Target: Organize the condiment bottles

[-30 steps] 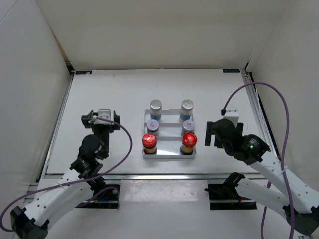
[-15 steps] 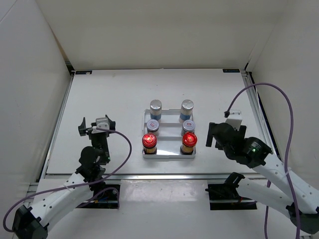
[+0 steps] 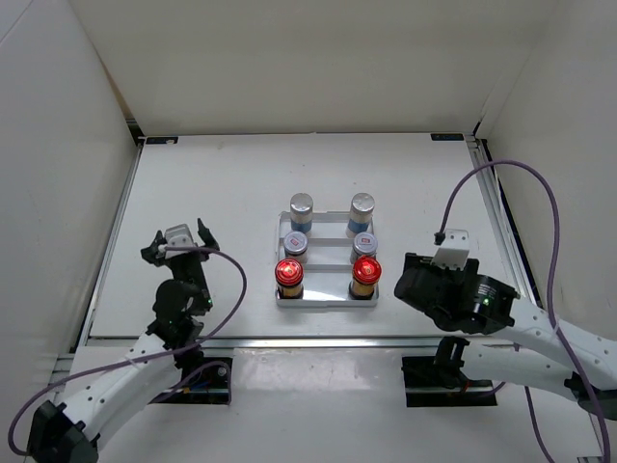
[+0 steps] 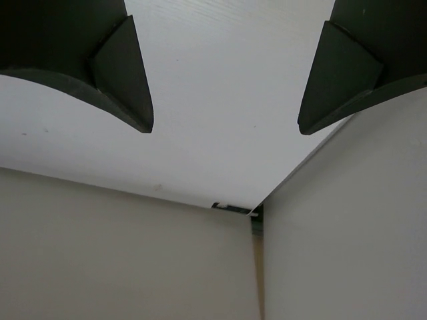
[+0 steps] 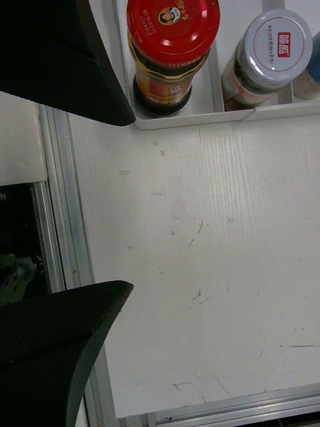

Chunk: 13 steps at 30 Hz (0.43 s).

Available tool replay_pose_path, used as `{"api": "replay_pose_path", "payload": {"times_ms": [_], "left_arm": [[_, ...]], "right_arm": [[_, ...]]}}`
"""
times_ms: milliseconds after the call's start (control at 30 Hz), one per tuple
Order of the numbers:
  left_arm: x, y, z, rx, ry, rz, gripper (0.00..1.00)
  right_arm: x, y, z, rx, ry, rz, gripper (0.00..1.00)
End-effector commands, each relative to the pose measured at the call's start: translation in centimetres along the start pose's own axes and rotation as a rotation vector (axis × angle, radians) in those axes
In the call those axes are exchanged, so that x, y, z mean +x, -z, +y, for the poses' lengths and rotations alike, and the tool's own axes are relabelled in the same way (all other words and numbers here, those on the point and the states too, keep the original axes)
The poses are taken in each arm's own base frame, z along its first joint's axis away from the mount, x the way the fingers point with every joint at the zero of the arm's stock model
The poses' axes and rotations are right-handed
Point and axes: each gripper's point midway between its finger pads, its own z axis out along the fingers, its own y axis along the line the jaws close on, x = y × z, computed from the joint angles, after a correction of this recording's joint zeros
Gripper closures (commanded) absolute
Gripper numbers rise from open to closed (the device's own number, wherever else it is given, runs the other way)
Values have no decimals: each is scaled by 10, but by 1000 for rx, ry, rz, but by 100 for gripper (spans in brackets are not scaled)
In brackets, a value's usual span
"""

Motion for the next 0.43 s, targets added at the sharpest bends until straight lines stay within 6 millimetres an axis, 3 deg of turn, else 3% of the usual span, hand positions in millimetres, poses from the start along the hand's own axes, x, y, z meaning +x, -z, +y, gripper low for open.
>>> {"api": "replay_pose_path", "payload": {"times_ms": [0,33,67,233,400], "left_arm": [[28,-18,11,-138,59,68,0],[50,-27,3,-142,58,119,0],[64,-33,11,-172,31,149,0],[119,-51,10,-159,-71,267,0],[132,-57,18,-155,-25,278,0]], "right_arm": [[-13,6,-17,37,-84,-73,0],[-13,7,-18,31,-92,-76,0],[-13,7,-18,31,-92,-76,0],[-15,9,-21,16,-122,-90,0],[-12,10,-17,-17,-112,-91,0]]}}
